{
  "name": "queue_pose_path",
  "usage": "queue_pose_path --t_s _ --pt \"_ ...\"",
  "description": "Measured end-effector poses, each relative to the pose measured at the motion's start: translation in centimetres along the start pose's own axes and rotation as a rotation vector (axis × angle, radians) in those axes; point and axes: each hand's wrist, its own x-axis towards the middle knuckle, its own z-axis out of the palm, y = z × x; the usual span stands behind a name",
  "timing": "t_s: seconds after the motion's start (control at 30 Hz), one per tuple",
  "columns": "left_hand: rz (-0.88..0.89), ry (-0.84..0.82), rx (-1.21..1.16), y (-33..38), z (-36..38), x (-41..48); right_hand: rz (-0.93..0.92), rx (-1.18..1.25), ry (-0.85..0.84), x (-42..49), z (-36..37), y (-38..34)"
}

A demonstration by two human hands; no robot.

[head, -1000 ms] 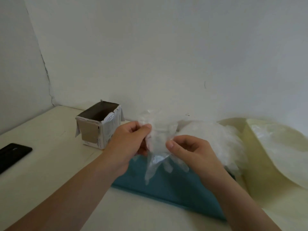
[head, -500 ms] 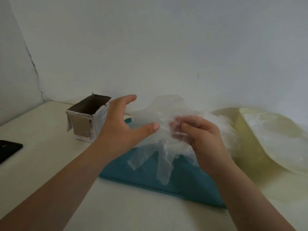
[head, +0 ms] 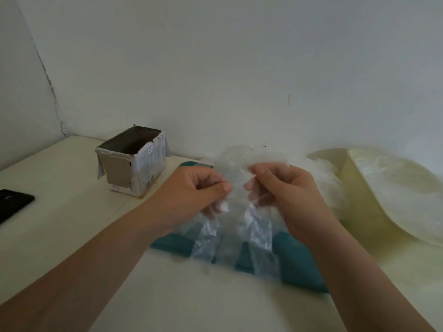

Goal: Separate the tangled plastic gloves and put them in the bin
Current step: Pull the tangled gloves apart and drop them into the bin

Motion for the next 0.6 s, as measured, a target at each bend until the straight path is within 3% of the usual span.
queue_pose_path --t_s 0.17,0.33,0.43,0.6 --pt "0.004 0.030 0.188 -0.8 -1.1 0.5 0.002 -0.105 0.246 1.2 -1.2 0.9" --pt "0.015 0.174 0.590 -2.6 -4.1 2.1 -0.005 -0.142 0.244 1.2 -2.1 0.6" --pt "0.026 0.212 0.708 -3.2 -4.6 2.1 0.027 -0.244 0.094 0.7 -2.3 -0.2" --pt "0.158 -0.112 0.789 -3.5 -2.1 1.3 0.051 -0.362 -0.474 -0.1 -4.1 -1.6"
